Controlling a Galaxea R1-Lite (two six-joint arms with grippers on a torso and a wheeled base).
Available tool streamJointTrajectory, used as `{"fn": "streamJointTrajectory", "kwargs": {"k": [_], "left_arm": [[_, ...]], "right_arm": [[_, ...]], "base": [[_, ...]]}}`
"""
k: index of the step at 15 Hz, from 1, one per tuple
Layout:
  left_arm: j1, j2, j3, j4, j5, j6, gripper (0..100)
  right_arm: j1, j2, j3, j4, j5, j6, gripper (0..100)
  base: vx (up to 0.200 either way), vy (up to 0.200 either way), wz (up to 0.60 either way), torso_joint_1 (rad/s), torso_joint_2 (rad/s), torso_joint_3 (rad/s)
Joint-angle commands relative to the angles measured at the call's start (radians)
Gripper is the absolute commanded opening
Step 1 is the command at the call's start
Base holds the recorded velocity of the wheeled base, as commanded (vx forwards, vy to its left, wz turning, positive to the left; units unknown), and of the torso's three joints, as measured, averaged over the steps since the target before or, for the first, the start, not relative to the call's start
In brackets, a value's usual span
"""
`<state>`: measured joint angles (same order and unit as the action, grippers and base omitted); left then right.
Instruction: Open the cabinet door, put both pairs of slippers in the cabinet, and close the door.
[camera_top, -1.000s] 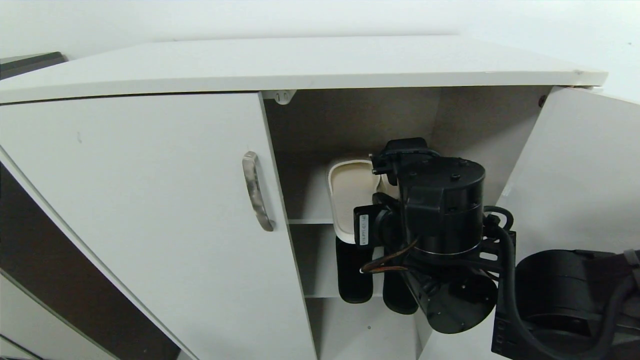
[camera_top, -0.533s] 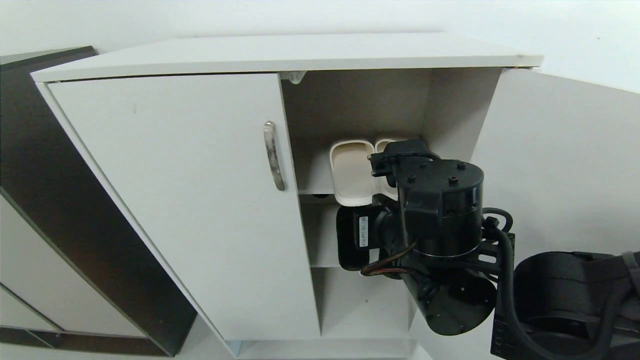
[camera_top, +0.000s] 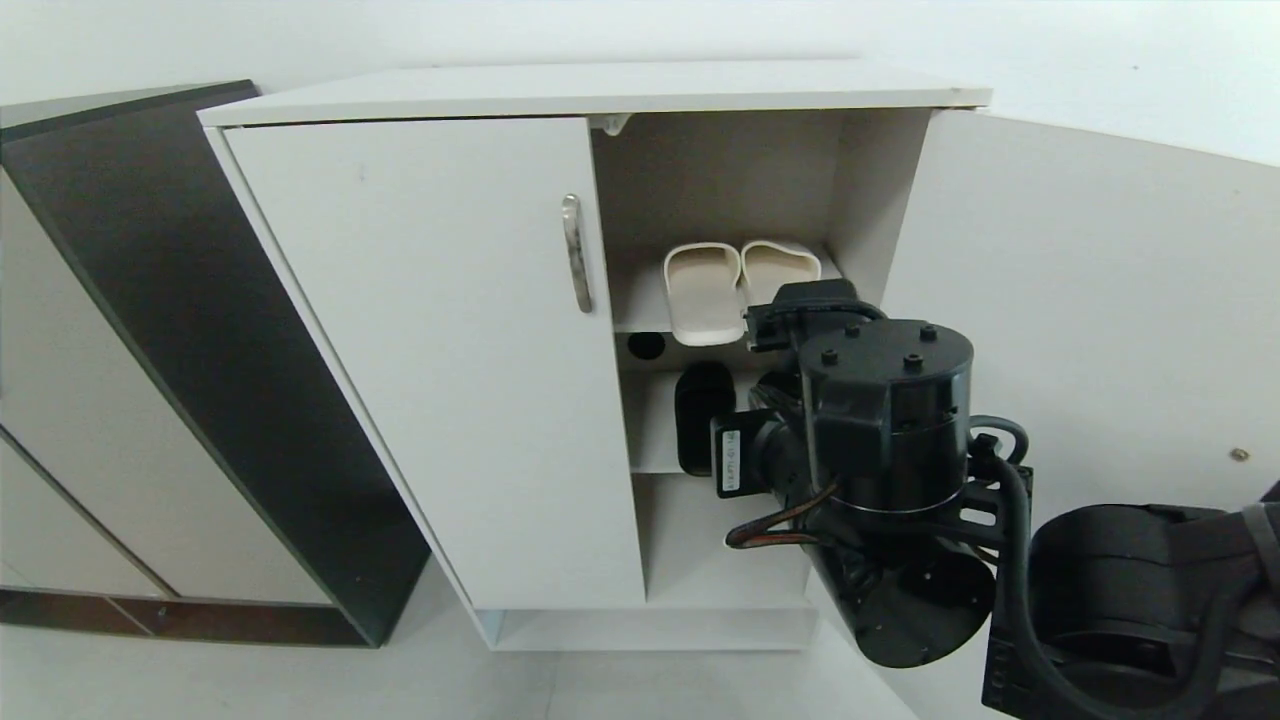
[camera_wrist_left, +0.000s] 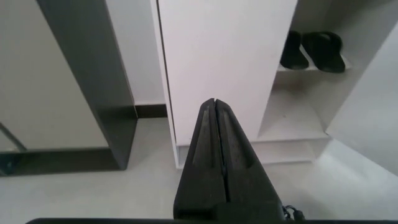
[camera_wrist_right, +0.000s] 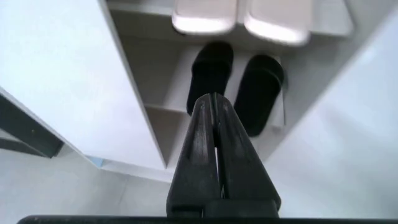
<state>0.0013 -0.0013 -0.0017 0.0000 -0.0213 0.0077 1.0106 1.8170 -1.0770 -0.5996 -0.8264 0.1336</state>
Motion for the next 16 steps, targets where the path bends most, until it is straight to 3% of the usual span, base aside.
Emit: {"fn": "streamJointTrajectory", "kwargs": {"k": [1, 7, 16], "left_arm": [[0.000, 0.001, 0.000, 0.000, 0.000, 0.000, 0], [0.000, 0.001, 0.000, 0.000, 0.000, 0.000, 0], [0.000, 0.001, 0.000, 0.000, 0.000, 0.000, 0]], "right_arm": [[-0.010, 0.013, 0.000, -0.002, 0.001, 0.000, 0], [-0.037, 0.039, 0.002, -0.026, 0.001, -0.003, 0], [-0.075, 0.044, 0.035, -0.031, 0.007, -0.025, 0]], "base": [[-0.200, 0.000, 0.00, -0.002, -0.01, -0.007], [-0.200, 0.000, 0.00, 0.002, 0.00, -0.001], [0.000, 0.000, 0.00, 0.000, 0.00, 0.000]]}}
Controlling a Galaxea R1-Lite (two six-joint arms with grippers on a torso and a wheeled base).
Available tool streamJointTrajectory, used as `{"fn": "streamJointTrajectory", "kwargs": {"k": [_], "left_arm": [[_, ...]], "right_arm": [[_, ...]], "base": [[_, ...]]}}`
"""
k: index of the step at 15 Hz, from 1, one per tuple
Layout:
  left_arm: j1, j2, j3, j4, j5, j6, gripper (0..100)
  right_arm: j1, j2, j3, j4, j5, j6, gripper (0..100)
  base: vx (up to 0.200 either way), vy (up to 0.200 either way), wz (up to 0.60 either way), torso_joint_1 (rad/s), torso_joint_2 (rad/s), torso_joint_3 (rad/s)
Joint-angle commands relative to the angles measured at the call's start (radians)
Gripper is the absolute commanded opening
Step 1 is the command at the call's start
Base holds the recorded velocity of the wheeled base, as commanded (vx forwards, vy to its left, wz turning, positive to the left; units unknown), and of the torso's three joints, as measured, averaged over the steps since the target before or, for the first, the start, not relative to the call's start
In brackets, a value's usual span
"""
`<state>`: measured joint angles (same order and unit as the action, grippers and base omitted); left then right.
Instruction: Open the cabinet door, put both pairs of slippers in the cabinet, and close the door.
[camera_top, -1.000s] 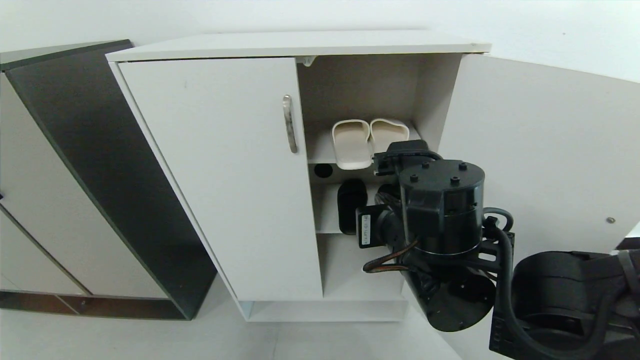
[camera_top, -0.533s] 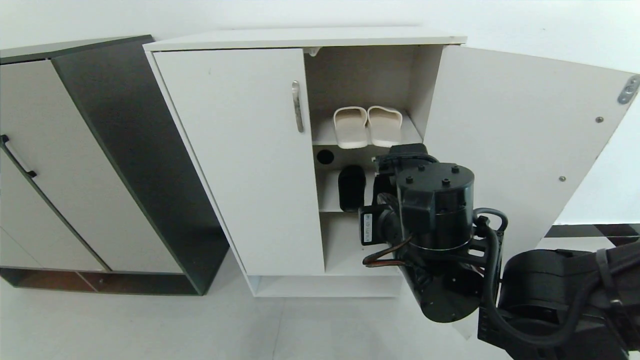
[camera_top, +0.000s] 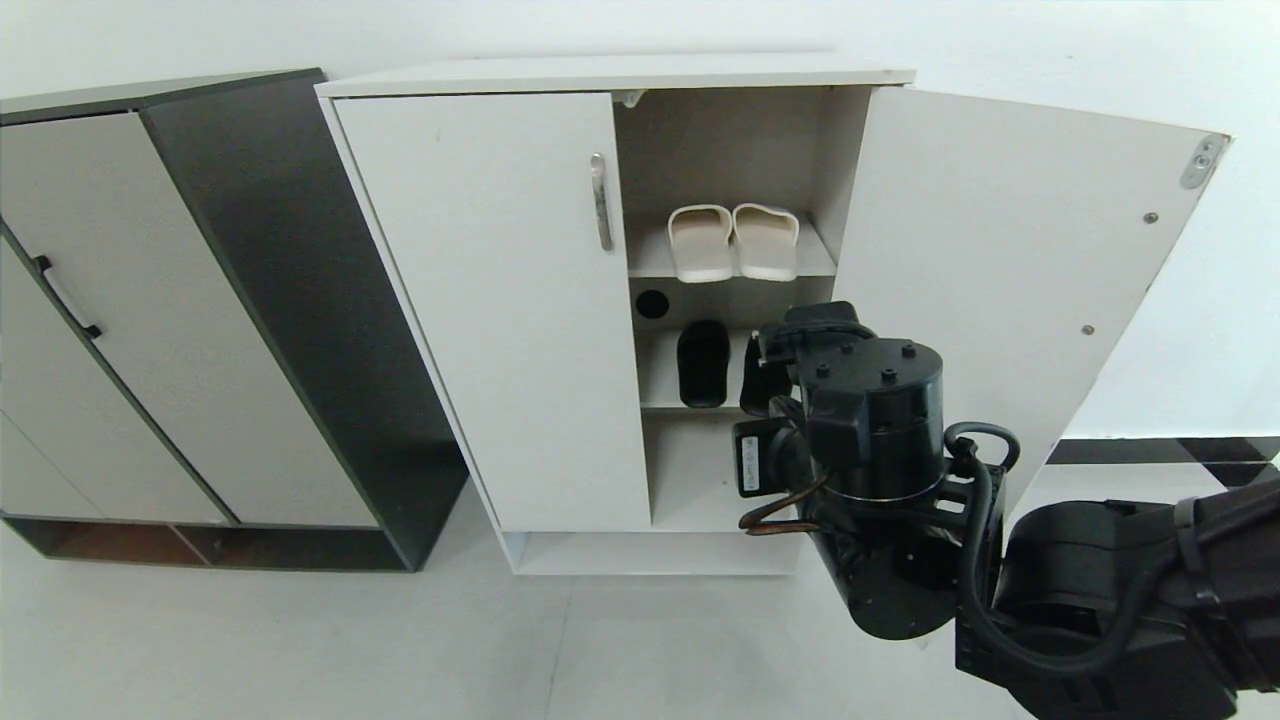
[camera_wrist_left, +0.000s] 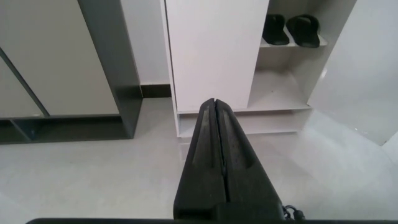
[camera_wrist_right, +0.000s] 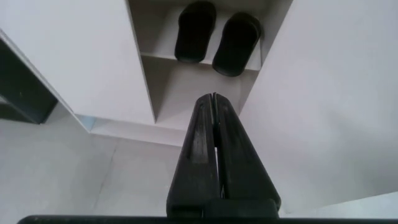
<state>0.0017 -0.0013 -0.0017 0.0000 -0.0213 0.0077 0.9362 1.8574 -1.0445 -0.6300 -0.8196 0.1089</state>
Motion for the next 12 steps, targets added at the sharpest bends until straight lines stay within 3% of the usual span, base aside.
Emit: {"fn": "streamJointTrajectory", "kwargs": {"k": [1, 12], "left_arm": [[0.000, 0.001, 0.000, 0.000, 0.000, 0.000, 0], [0.000, 0.001, 0.000, 0.000, 0.000, 0.000, 0]], "right_arm": [[0.000, 0.003, 0.004, 0.000, 0.000, 0.000, 0], [-0.005, 0.017, 0.004, 0.003, -0.001, -0.003, 0]], "base": [[0.000, 0.000, 0.00, 0.000, 0.00, 0.000], [0.000, 0.000, 0.00, 0.000, 0.00, 0.000]]}}
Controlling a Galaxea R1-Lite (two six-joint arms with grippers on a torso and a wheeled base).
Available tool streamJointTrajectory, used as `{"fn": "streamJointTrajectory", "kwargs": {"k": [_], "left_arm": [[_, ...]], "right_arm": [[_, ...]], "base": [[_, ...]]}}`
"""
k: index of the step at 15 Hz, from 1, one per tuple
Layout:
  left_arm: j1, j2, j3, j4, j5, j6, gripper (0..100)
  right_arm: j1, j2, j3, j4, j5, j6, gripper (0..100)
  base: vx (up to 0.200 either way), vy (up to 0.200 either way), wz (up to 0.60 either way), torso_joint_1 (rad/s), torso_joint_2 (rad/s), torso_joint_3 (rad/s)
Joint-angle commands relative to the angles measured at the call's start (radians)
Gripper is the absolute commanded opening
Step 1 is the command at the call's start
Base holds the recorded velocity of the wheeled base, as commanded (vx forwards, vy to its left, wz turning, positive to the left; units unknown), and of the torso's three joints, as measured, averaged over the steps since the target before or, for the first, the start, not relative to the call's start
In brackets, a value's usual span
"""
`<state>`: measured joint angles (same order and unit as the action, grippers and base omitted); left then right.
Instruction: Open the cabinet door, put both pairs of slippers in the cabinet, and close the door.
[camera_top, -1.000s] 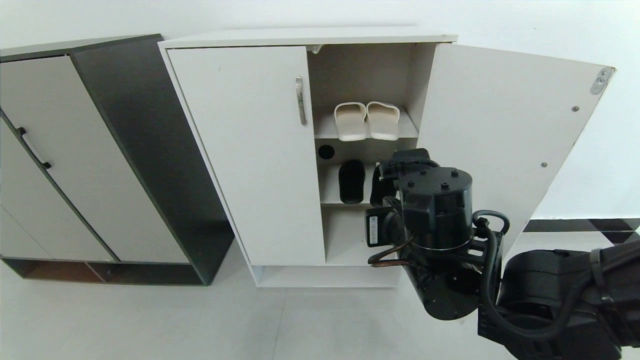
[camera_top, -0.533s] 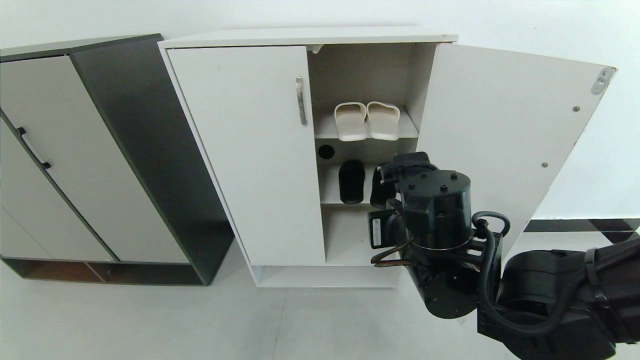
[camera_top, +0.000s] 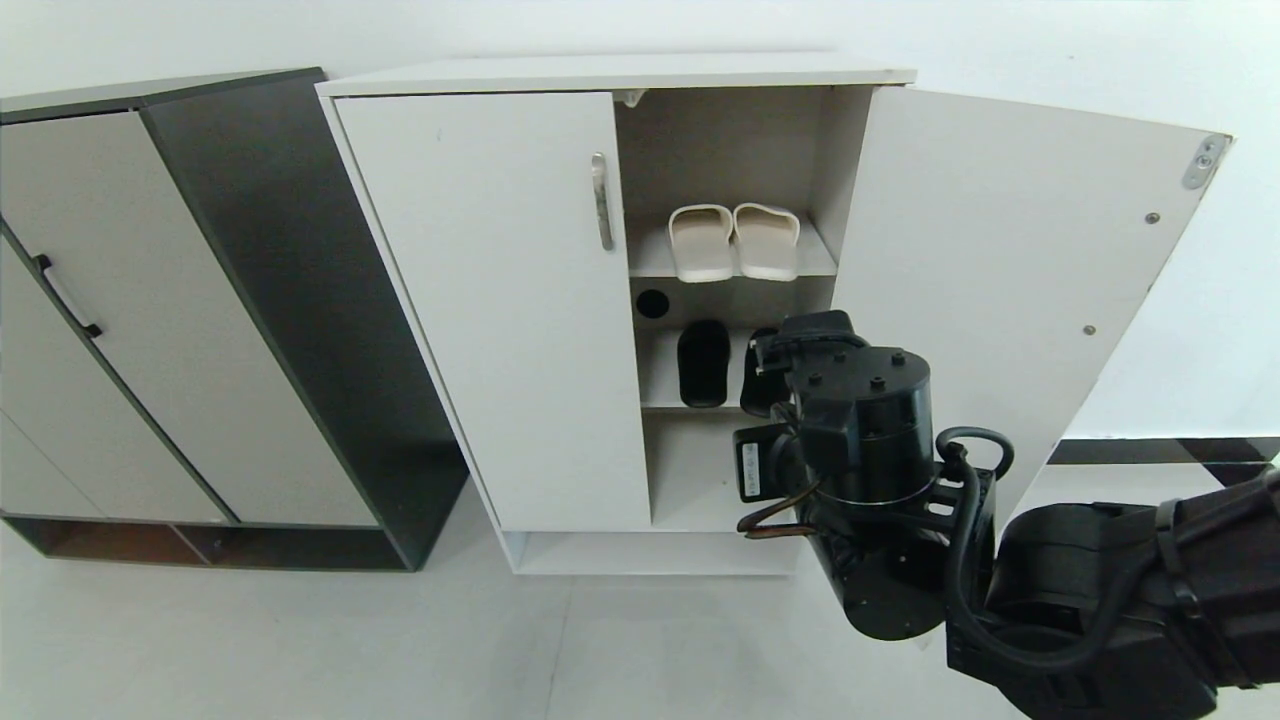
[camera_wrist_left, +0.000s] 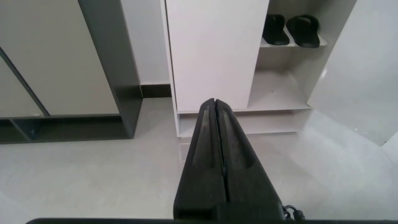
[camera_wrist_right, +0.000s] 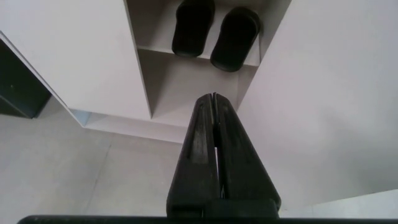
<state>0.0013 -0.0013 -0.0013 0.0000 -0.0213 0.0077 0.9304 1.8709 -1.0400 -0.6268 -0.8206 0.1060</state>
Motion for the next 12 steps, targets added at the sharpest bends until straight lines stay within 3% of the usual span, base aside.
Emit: {"fn": "streamJointTrajectory", "kwargs": {"k": [1, 6, 9, 12], "left_arm": [[0.000, 0.001, 0.000, 0.000, 0.000, 0.000, 0], [0.000, 0.001, 0.000, 0.000, 0.000, 0.000, 0], [0.000, 0.001, 0.000, 0.000, 0.000, 0.000, 0], [0.000, 0.001, 0.000, 0.000, 0.000, 0.000, 0]], "right_arm": [[0.001, 0.005, 0.000, -0.001, 0.000, 0.000, 0], [0.001, 0.007, 0.000, -0.001, 0.000, 0.000, 0], [0.001, 0.007, 0.000, -0.001, 0.000, 0.000, 0], [0.001, 0.007, 0.000, -0.001, 0.000, 0.000, 0]], "base": [[0.000, 0.000, 0.00, 0.000, 0.00, 0.000], [0.000, 0.000, 0.00, 0.000, -0.02, -0.024], [0.000, 0.000, 0.00, 0.017, -0.19, -0.310], [0.000, 0.000, 0.00, 0.053, -0.52, -0.365]]}}
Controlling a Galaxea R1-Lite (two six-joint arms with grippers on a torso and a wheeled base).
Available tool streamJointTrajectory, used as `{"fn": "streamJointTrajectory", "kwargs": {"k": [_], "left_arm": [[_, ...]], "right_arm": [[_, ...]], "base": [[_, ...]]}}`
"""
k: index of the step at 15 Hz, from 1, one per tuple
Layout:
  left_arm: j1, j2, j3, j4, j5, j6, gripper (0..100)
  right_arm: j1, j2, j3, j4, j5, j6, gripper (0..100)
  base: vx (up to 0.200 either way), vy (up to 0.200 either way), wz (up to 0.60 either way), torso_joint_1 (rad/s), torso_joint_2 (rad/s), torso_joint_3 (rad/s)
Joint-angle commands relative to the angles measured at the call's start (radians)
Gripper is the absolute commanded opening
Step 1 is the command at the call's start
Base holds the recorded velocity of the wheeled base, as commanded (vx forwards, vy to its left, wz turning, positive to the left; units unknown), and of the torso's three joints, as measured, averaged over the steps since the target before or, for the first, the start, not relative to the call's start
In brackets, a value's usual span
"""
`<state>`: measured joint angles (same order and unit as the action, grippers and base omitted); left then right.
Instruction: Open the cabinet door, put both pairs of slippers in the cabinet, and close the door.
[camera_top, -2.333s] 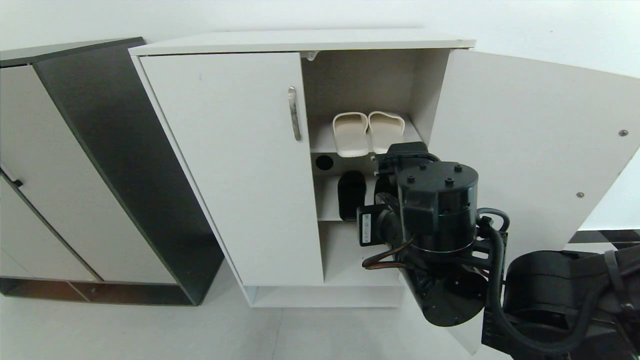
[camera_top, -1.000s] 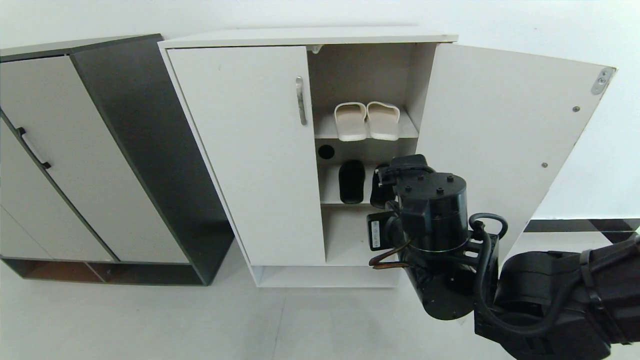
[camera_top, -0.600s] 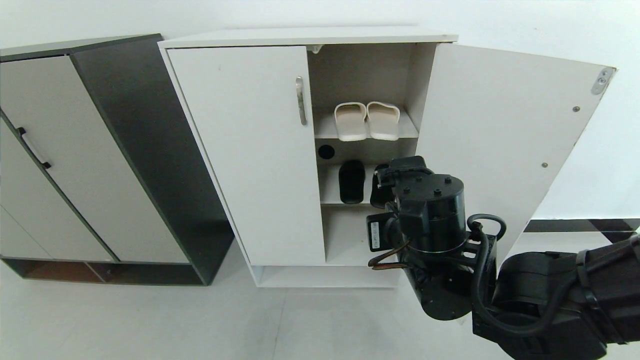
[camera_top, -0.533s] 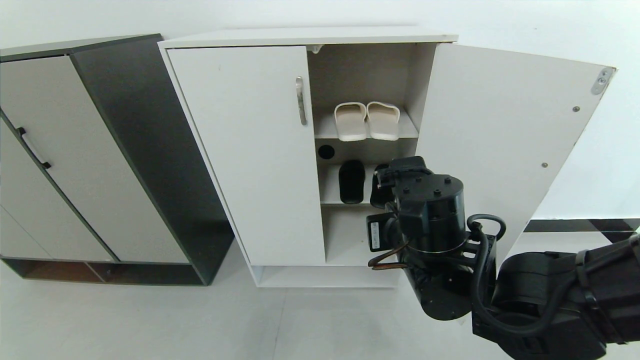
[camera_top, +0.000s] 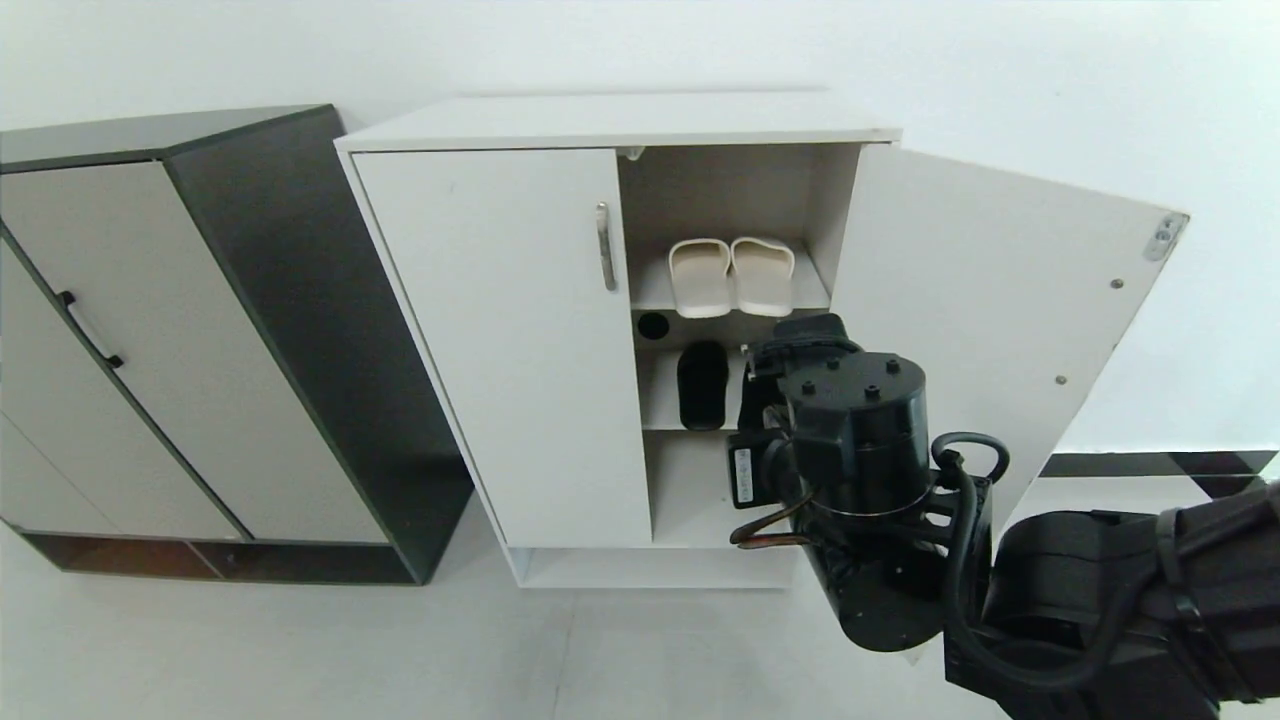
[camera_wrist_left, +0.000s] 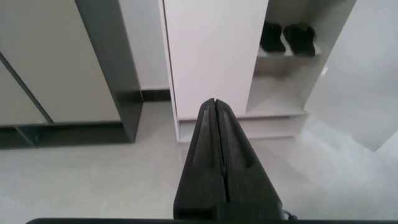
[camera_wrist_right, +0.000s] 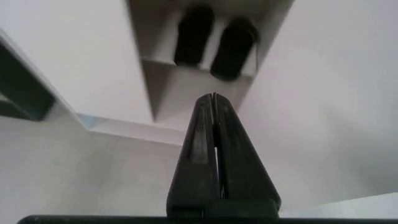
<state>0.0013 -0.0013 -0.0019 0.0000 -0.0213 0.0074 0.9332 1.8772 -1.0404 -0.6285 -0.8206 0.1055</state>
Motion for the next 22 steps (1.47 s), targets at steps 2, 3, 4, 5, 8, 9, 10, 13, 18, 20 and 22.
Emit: {"fn": "streamJointTrajectory", "kwargs": {"k": [2, 3, 4, 5, 8, 9, 10, 13, 18, 20, 22], "left_arm": [[0.000, 0.001, 0.000, 0.000, 0.000, 0.000, 0], [0.000, 0.001, 0.000, 0.000, 0.000, 0.000, 0], [0.000, 0.001, 0.000, 0.000, 0.000, 0.000, 0], [0.000, 0.001, 0.000, 0.000, 0.000, 0.000, 0], [0.000, 0.001, 0.000, 0.000, 0.000, 0.000, 0], [0.000, 0.001, 0.000, 0.000, 0.000, 0.000, 0], [0.000, 0.001, 0.000, 0.000, 0.000, 0.000, 0], [0.000, 0.001, 0.000, 0.000, 0.000, 0.000, 0], [0.000, 0.001, 0.000, 0.000, 0.000, 0.000, 0], [0.000, 0.001, 0.000, 0.000, 0.000, 0.000, 0], [0.000, 0.001, 0.000, 0.000, 0.000, 0.000, 0]], "right_arm": [[-0.002, 0.000, 0.000, 0.001, 0.000, 0.000, 0], [-0.002, 0.000, 0.000, 0.003, 0.000, 0.000, 0], [-0.002, 0.000, 0.000, 0.003, 0.000, 0.000, 0], [-0.002, 0.000, 0.000, 0.003, 0.000, 0.000, 0], [-0.002, 0.000, 0.005, 0.003, 0.000, 0.000, 0], [-0.002, 0.000, 0.007, 0.003, 0.000, 0.000, 0], [-0.002, 0.000, 0.007, 0.003, 0.000, 0.000, 0], [-0.002, 0.002, 0.007, 0.003, 0.000, 0.000, 0], [-0.002, 0.002, 0.008, 0.003, 0.000, 0.000, 0], [-0.002, 0.002, 0.011, 0.003, 0.000, 0.000, 0], [-0.002, 0.002, 0.011, 0.003, 0.000, 0.000, 0]], "base": [[0.000, 0.000, 0.00, 0.102, -0.49, -0.354], [0.000, 0.000, 0.00, 0.115, -0.48, -0.344], [0.000, 0.000, 0.00, 0.144, -0.47, -0.334], [0.000, 0.000, 0.00, 0.144, -0.48, -0.330], [0.000, 0.000, 0.00, 0.145, -0.47, -0.326], [0.000, 0.000, 0.00, 0.163, -0.48, -0.315], [0.000, 0.000, 0.00, 0.163, -0.48, -0.320], [0.000, 0.000, 0.00, 0.188, -0.49, -0.315], [0.000, 0.000, 0.00, 0.205, -0.51, -0.307], [0.000, 0.000, 0.00, 0.227, -0.54, -0.317], [0.000, 0.000, 0.00, 0.237, -0.55, -0.317]]}}
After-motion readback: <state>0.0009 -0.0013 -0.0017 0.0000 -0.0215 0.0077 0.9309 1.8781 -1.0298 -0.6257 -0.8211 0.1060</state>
